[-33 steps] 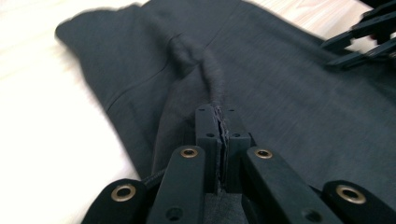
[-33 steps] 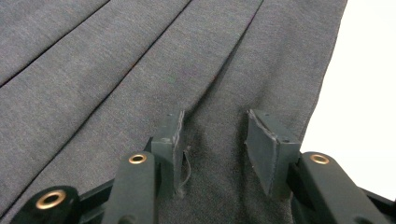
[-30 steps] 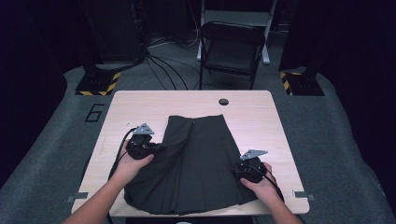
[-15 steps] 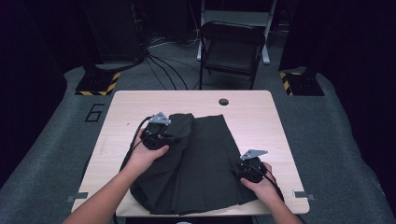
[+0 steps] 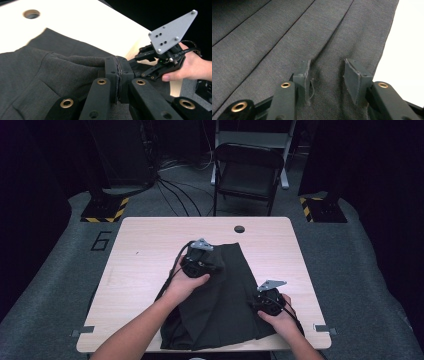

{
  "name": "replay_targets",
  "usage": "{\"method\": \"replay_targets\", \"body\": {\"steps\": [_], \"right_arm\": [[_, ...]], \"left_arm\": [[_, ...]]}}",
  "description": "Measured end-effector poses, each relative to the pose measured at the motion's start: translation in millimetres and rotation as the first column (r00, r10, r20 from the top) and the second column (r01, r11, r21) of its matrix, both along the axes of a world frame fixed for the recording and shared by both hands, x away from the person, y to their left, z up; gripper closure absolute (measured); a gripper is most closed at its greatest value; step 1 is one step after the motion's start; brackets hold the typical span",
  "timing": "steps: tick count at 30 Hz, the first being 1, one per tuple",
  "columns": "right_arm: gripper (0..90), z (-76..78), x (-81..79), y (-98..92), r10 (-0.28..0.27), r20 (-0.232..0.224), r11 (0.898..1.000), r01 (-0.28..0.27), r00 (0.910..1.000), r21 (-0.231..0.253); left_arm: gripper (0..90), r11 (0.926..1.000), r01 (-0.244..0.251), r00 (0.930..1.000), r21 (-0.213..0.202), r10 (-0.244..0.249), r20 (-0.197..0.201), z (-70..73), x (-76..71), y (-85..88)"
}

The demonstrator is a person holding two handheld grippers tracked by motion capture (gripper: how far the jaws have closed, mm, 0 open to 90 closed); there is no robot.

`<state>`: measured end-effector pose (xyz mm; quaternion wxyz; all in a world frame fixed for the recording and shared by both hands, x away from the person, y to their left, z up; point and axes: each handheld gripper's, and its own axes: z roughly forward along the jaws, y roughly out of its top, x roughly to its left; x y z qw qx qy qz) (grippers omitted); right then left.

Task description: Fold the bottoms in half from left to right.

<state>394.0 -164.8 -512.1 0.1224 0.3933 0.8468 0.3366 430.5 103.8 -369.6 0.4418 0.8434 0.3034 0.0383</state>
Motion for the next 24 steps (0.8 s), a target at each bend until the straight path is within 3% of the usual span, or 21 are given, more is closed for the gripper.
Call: {"method": "replay_targets", "body": {"steps": [7, 16, 21, 22, 24], "right_arm": [[56.3, 0.0, -0.1, 0.0, 0.001, 0.000, 1.000, -0.001, 1.0000, -0.001], [56.3, -0.4, 0.4, -1.0, 0.008, 0.010, 1.000, -0.008, 0.9999, -0.002], [56.2, -0.4, 0.4, -0.9, 0.007, 0.009, 1.000, -0.007, 0.9999, -0.001], [56.0, -0.3, 0.4, -1.0, 0.011, 0.008, 1.000, -0.010, 0.9999, -0.005], [55.9, -0.4, 0.3, -1.1, 0.011, 0.009, 1.000, -0.011, 0.9999, -0.006]], "left_arm": [[88.6, 0.9994, 0.018, 0.9996, 0.030, -0.018, -0.021, -21.8, 0.8, -31.1], [88.4, 0.9998, 0.018, 0.9979, 0.008, -0.017, -0.063, -50.9, 3.0, -44.2], [87.0, 0.9988, 0.035, 0.9981, 0.034, -0.033, -0.052, -54.6, 1.4, -47.7], [83.8, 0.9980, 0.039, 0.9988, 0.050, -0.037, -0.033, -53.0, -0.6, -46.7], [77.3, 0.9985, 0.039, 0.9991, 0.038, -0.038, -0.018, -48.8, -2.2, -39.9]]}}
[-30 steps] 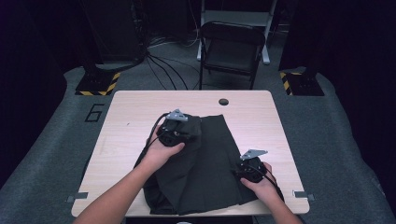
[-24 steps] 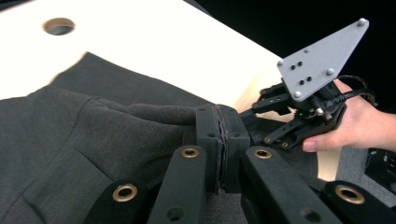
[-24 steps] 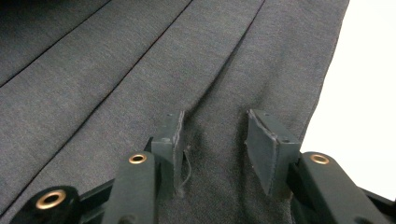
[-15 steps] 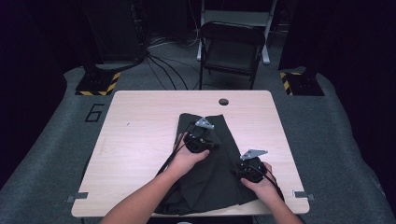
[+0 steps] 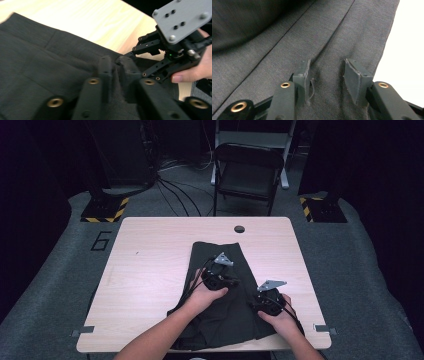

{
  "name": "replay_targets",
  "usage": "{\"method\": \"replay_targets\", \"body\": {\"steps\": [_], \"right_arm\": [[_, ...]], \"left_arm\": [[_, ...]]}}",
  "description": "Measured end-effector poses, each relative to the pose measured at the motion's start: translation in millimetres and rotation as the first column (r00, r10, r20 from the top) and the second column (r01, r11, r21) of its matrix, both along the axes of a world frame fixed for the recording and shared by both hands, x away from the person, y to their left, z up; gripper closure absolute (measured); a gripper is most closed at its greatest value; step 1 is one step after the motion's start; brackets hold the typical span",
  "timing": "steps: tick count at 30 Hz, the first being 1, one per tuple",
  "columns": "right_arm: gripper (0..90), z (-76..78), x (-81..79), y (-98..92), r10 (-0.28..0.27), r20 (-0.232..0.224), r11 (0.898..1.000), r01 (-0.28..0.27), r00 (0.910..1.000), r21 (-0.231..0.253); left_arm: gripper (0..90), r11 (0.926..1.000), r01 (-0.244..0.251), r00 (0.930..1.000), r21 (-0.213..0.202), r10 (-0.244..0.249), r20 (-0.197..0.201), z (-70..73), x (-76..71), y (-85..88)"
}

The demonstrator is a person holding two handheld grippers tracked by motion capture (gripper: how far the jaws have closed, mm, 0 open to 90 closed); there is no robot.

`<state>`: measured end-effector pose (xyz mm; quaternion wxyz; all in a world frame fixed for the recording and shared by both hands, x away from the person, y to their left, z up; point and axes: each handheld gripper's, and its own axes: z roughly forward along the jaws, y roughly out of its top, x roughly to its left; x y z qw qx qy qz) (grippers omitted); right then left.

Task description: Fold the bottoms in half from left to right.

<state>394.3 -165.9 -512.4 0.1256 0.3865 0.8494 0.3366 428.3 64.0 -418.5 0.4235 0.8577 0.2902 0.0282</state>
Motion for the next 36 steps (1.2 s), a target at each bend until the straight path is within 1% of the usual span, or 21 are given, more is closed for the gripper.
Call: {"method": "replay_targets", "body": {"steps": [1, 2, 3, 7, 9, 11, 15, 18, 19, 20, 23, 24, 25, 26, 27, 28, 29, 30, 32, 34, 36], "right_arm": [[55.9, 0.0, 0.0, 0.0, 0.000, 0.000, 1.000, 0.000, 1.0000, 0.000], [55.8, -0.1, 0.1, -0.2, 0.002, -0.001, 1.000, -0.002, 1.0000, 0.003], [55.6, 0.1, -0.1, -0.4, -0.003, -0.001, 1.000, 0.003, 1.0000, 0.002], [55.2, 0.4, -0.3, 0.1, -0.013, -0.012, 1.000, 0.013, 0.9999, 0.009], [54.2, 0.7, 0.3, -0.3, -0.019, -0.022, 1.000, 0.019, 0.9996, 0.017], [53.0, 1.3, 1.2, -0.8, -0.023, -0.029, 1.000, 0.023, 0.9993, 0.013], [50.6, 5.0, 2.3, 0.0, -0.033, -0.051, 0.999, 0.034, 0.9981, 0.007], [49.3, 12.0, 2.4, 2.9, -0.021, -0.051, 1.000, 0.021, 0.9985, 0.006], [49.0, 14.4, 2.4, 4.5, -0.013, -0.031, 1.000, 0.013, 0.9994, 0.002], [48.6, 17.8, 1.8, 6.8, -0.003, -0.030, 1.000, 0.003, 0.9995, -0.003], [47.4, 28.6, 1.3, 15.7, 0.032, 0.002, 0.999, -0.032, 0.9995, -0.030], [46.9, 31.8, 1.0, 19.3, 0.033, 0.011, 0.999, -0.032, 0.9994, -0.028], [46.6, 35.5, 0.7, 22.4, 0.038, 0.011, 0.999, -0.038, 0.9992, -0.027], [46.5, 38.8, 1.4, 24.9, 0.058, 0.019, 0.998, -0.058, 0.9981, -0.026], [46.1, 42.2, 1.5, 28.3, 0.061, 0.021, 0.998, -0.060, 0.9980, -0.023], [45.8, 45.6, 2.2, 31.5, 0.070, 0.022, 0.997, -0.070, 0.9973, -0.017], [45.7, 49.4, 3.2, 35.1, 0.076, 0.020, 0.997, -0.076, 0.9969, -0.005], [45.7, 52.8, 4.8, 38.9, 0.091, 0.022, 0.996, -0.091, 0.9957, 0.010], [45.7, 58.9, 8.2, 48.2, 0.105, 0.037, 0.994, -0.106, 0.9938, 0.025], [45.5, 64.3, 11.7, 58.0, 0.121, 0.033, 0.991, -0.123, 0.9921, 0.054], [45.4, 66.7, 13.0, 63.2, 0.126, 0.027, 0.990, -0.128, 0.9917, 0.066]], "left_arm": [[74.0, 1.0000, 0.000, 1.0000, 0.000, 0.000, 0.000, 0.0, 0.0, 0.0], [74.0, 0.9999, -0.010, 0.9999, -0.011, 0.010, 0.008, 3.7, -1.3, 7.5], [70.4, 0.9995, -0.028, 0.9993, -0.016, 0.029, 0.024, 7.0, -2.3, 16.7], [64.9, 0.9944, -0.094, 0.9950, -0.050, 0.095, 0.030, 13.4, -3.6, 48.5], [61.9, 0.9912, -0.123, 0.9914, -0.049, 0.125, 0.040, 13.7, -4.6, 65.9], [59.9, 0.9883, -0.147, 0.9877, -0.040, 0.149, 0.046, 11.7, -6.1, 83.0], [56.7, 0.9776, -0.209, 0.9770, -0.025, 0.210, 0.039, 2.1, -9.8, 114.2], [54.8, 0.9703, -0.240, 0.9702, -0.032, 0.241, 0.028, -5.2, -13.5, 133.5], [54.5, 0.9679, -0.249, 0.9679, -0.034, 0.250, 0.024, -7.4, -15.3, 138.8], [53.8, 0.9660, -0.257, 0.9657, -0.030, 0.258, 0.032, -9.2, -16.7, 144.3], [52.6, 0.9585, -0.281, 0.9588, -0.045, 0.283, 0.028, -14.7, -21.0, 156.3], [52.3, 0.9584, -0.281, 0.9587, -0.049, 0.283, 0.029, -16.6, -21.5, 159.6], [51.7, 0.9552, -0.290, 0.9562, -0.059, 0.292, 0.021, -18.6, -22.6, 161.8], [51.1, 0.9543, -0.292, 0.9559, -0.063, 0.293, 0.014, -20.4, -23.3, 164.5], [50.8, 0.9501, -0.303, 0.9524, -0.072, 0.305, 0.009, -23.0, -24.1, 165.7], [50.2, 0.9522, -0.297, 0.9541, -0.070, 0.299, 0.015, -25.6, -23.6, 167.6], [49.6, 0.9483, -0.309, 0.9503, -0.072, 0.311, 0.015, -28.4, -24.1, 168.0], [49.3, 0.9476, -0.311, 0.9497, -0.071, 0.313, 0.013, -30.8, -23.8, 169.0], [49.2, 0.9492, -0.309, 0.9508, -0.061, 0.310, 0.005, -35.1, -23.0, 171.2], [48.9, 0.9464, -0.319, 0.9474, -0.048, 0.320, 0.007, -39.6, -23.0, 173.0], [48.9, 0.9477, -0.317, 0.9484, -0.042, 0.317, 0.004, -41.6, -22.6, 174.2]]}}
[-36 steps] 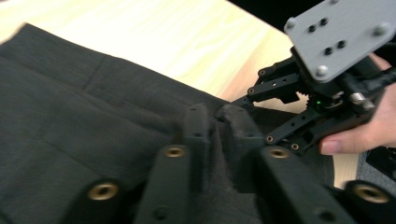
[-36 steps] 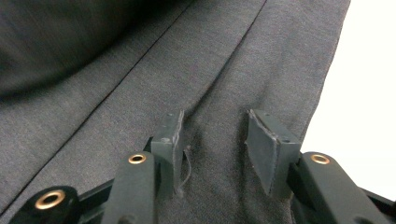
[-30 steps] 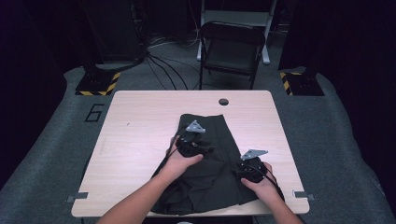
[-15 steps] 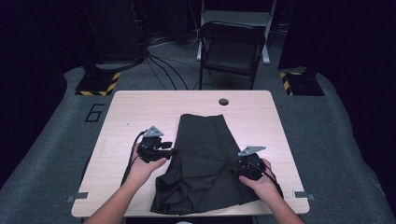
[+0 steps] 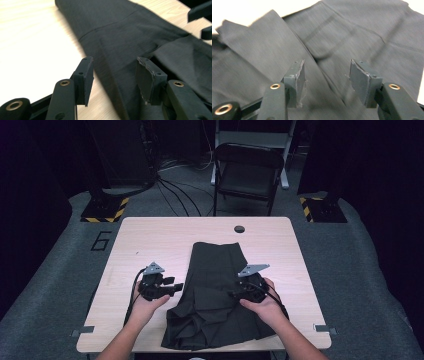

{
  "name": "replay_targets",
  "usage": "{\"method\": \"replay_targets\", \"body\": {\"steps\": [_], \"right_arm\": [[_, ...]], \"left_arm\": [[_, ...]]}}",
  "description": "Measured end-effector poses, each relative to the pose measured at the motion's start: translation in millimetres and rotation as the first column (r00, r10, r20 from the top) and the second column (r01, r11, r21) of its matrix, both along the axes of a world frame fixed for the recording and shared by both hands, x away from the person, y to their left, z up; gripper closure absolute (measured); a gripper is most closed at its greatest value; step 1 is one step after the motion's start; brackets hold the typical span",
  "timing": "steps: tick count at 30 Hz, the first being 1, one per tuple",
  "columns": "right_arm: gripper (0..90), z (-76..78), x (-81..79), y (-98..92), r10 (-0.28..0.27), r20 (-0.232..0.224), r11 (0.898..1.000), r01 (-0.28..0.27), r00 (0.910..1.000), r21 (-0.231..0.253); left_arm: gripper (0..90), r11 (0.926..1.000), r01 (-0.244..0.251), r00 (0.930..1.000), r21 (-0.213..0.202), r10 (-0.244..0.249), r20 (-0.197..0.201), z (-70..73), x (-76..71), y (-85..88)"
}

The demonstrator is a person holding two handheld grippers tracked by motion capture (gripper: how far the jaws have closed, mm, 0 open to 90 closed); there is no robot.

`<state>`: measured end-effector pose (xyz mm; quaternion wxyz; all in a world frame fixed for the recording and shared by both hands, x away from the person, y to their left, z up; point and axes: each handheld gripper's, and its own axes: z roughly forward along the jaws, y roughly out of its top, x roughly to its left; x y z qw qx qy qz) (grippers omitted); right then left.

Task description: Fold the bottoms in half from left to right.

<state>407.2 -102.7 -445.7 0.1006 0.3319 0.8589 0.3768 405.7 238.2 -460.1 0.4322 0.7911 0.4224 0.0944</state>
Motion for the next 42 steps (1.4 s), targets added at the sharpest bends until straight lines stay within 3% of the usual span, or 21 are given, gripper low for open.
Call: {"method": "replay_targets", "body": {"steps": [6, 13, 17, 24, 26, 28, 31, 32, 37, 42], "right_arm": [[46.0, 11.6, 6.6, 38.9, 0.077, -0.010, 0.996, -0.076, 0.9970, 0.035], [45.9, 16.4, 9.1, 82.8, 0.144, 0.002, 0.989, -0.144, 0.9896, 0.021], [44.9, 14.0, 14.8, 100.9, 0.166, 0.005, 0.986, -0.166, 0.9862, 0.000], [46.8, 1.8, 22.9, 119.9, 0.171, -0.058, 0.985, -0.172, 0.9835, -0.013], [52.0, -0.1, 24.0, 121.1, 0.173, -0.084, 0.984, -0.176, 0.9813, -0.028], [62.7, -0.2, 24.6, 119.7, 0.186, -0.114, 0.981, -0.191, 0.9759, -0.031], [80.9, 3.4, 21.2, 115.3, 0.199, -0.109, 0.978, -0.204, 0.9740, -0.041], [83.3, 5.2, 19.5, 113.3, 0.206, -0.105, 0.977, -0.211, 0.9728, -0.034], [85.4, 17.9, 9.2, 94.4, 0.243, -0.033, 0.970, -0.243, 0.9696, -0.008], [85.6, 38.3, -7.5, 57.6, 0.210, 0.026, 0.974, -0.211, 0.9774, 0.076]], "left_arm": [[48.4, 0.9997, -0.014, 0.9999, 0.022, 0.014, -0.004, -7.5, 1.4, 7.2], [48.0, 0.9992, -0.037, 0.9993, 0.016, 0.037, 0.010, -8.3, 1.4, 10.7], [47.9, 0.9990, -0.045, 0.9990, 0.006, 0.045, 0.001, -8.1, 1.4, 13.8], [47.9, 0.9993, -0.036, 0.9993, 0.010, 0.036, 0.003, -9.4, 1.6, 14.5], [47.8, 0.9993, -0.036, 0.9994, 0.009, 0.036, 0.002, -9.7, 1.3, 14.2], [47.8, 0.9991, -0.041, 0.9991, 0.008, 0.041, 0.002, -10.0, 1.1, 14.0], [47.8, 0.9992, -0.039, 0.9992, 0.012, 0.039, 0.004, -10.2, 1.6, 15.1], [47.7, 0.9990, -0.043, 0.9991, 0.011, 0.043, 0.003, -10.2, 1.5, 15.2], [47.7, 0.9981, -0.061, 0.9980, 0.005, 0.061, 0.013, -10.3, 1.2, 15.4], [47.7, 0.9984, -0.056, 0.9984, 0.003, 0.056, 0.004, -9.3, 1.2, 16.8]]}}
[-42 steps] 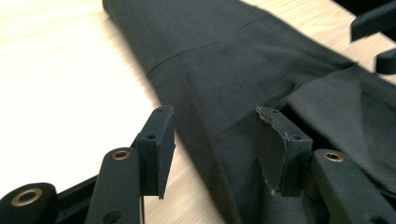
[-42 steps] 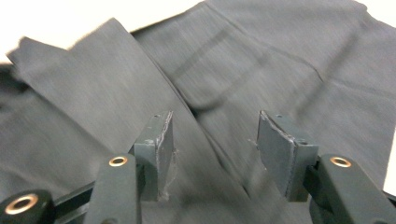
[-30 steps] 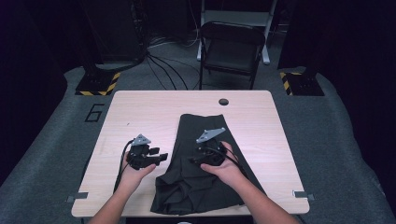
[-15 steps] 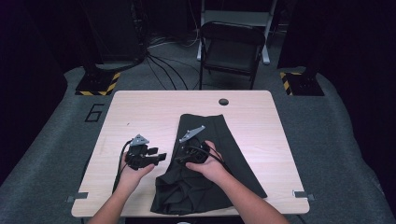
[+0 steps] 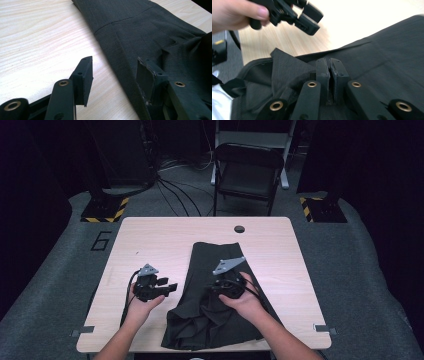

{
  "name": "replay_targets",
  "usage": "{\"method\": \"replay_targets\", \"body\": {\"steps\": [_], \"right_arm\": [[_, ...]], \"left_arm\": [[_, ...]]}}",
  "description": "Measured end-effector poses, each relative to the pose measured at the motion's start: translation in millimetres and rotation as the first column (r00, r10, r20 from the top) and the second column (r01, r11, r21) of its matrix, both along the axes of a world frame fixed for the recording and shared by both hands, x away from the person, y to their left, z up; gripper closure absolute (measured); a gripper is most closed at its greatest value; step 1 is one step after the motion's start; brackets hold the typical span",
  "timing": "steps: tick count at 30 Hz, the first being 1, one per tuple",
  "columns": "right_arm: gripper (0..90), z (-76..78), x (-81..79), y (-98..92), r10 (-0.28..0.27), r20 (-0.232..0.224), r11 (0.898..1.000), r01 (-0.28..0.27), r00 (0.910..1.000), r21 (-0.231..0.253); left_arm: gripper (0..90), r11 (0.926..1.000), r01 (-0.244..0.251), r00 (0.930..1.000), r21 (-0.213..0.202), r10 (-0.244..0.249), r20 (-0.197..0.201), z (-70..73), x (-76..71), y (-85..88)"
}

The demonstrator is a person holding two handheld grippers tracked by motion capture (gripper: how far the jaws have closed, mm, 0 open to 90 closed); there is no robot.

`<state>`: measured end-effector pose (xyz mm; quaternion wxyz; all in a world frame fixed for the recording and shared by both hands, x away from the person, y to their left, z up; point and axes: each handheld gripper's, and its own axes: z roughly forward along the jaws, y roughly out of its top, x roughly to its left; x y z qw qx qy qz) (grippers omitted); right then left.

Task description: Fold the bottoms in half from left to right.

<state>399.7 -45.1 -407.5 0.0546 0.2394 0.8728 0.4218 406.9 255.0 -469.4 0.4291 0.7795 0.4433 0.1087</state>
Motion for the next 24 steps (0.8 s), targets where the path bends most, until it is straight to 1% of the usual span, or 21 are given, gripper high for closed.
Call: {"method": "replay_targets", "body": {"steps": [1, 3, 4, 6, 9, 11, 13, 14, 15, 16, 17, 18, 19, 20, 21, 22, 23, 24], "right_arm": [[85.6, 4.3, -3.7, -9.4, -0.006, 0.008, 1.000, 0.006, 0.9999, 0.020], [85.7, 13.7, -13.2, -32.5, -0.030, 0.036, 0.999, 0.029, 0.9989, 0.041], [85.7, 16.4, -17.0, -40.7, -0.044, 0.038, 0.998, 0.042, 0.9983, 0.052], [85.7, 23.2, -26.7, -66.4, -0.072, 0.058, 0.995, 0.067, 0.9957, 0.076], [85.7, 28.6, -41.9, -96.3, -0.119, 0.064, 0.989, 0.112, 0.9908, 0.100], [85.7, 30.2, -53.5, -115.8, -0.152, 0.075, 0.984, 0.143, 0.9856, 0.107], [85.7, 29.4, -63.6, -133.4, -0.180, 0.081, 0.980, 0.171, 0.9803, 0.106], [85.7, 28.0, -68.3, -141.3, -0.196, 0.078, 0.976, 0.188, 0.9775, 0.107], [85.7, 25.8, -72.5, -148.6, -0.213, 0.073, 0.973, 0.205, 0.9743, 0.105], [85.7, 23.1, -76.2, -155.4, -0.227, 0.068, 0.970, 0.220, 0.9716, 0.102], [85.7, 19.8, -78.8, -162.0, -0.237, 0.062, 0.968, 0.230, 0.9696, 0.099], [85.6, 16.0, -81.3, -167.9, -0.252, 0.044, 0.964, 0.247, 0.9667, 0.093], [85.3, 11.6, -82.6, -173.0, -0.265, 0.037, 0.961, 0.261, 0.9635, 0.088], [84.4, 7.6, -84.0, -177.6, -0.272, 0.018, 0.959, 0.270, 0.9621, 0.083], [81.5, 3.8, -85.3, -180.4, -0.268, -0.008, 0.959, 0.268, 0.9634, 0.091], [77.7, 1.3, -86.1, -182.5, -0.263, -0.010, 0.961, 0.263, 0.9647, 0.085], [77.7, 1.3, -86.1, -182.5, -0.263, -0.010, 0.961, 0.263, 0.9647, 0.085], [74.9, 0.1, -87.8, -183.3, -0.283, 0.001, 0.955, 0.282, 0.9591, 0.089]], "left_arm": [[47.7, 1.0000, -0.001, 1.0000, -0.002, 0.001, 0.004, -0.1, 0.1, -0.1], [47.7, 1.0000, 0.000, 1.0000, -0.002, 0.000, 0.006, 0.2, 0.2, 0.0], [47.7, 1.0000, -0.001, 1.0000, -0.003, 0.001, 0.005, 0.3, 0.2, 0.1], [47.6, 1.0000, 0.000, 1.0000, -0.001, 0.000, 0.005, 0.5, 0.6, -0.1], [47.6, 1.0000, -0.007, 1.0000, -0.005, 0.007, 0.003, 0.3, 0.9, -0.7], [47.5, 0.9999, -0.008, 1.0000, -0.008, 0.008, 0.002, 0.2, 1.4, -1.1], [47.4, 0.9999, -0.008, 1.0000, -0.010, 0.008, -0.001, 0.0, 1.8, -2.0], [47.3, 0.9999, -0.007, 1.0000, -0.009, 0.007, -0.002, 0.0, 1.9, -2.8], [47.3, 0.9999, -0.010, 1.0000, -0.013, 0.010, 0.002, -0.7, 2.0, -4.3], [47.2, 1.0000, 0.002, 1.0000, -0.008, -0.002, -0.002, -0.3, 2.5, -4.6], [47.2, 1.0000, 0.002, 1.0000, -0.006, -0.002, -0.002, -0.4, 2.4, -5.7], [47.2, 0.9999, 0.008, 1.0000, -0.009, -0.008, -0.002, -0.9, 2.9, -6.7], [47.1, 1.0000, 0.005, 1.0000, -0.004, -0.005, -0.001, -1.3, 2.9, -7.8], [47.1, 0.9999, 0.012, 0.9999, -0.007, -0.012, -0.006, -1.4, 3.2, -8.3], [47.0, 0.9999, 0.010, 0.9999, -0.007, -0.010, -0.006, -1.8, 3.2, -9.3], [46.9, 0.9999, 0.013, 0.9999, -0.004, -0.013, -0.007, -2.3, 3.8, -10.2], [46.9, 0.9999, 0.013, 0.9999, -0.004, -0.013, -0.007, -2.3, 3.8, -10.2], [46.9, 0.9999, 0.007, 1.0000, -0.009, -0.007, -0.001, -3.1, 3.9, -11.0]]}}
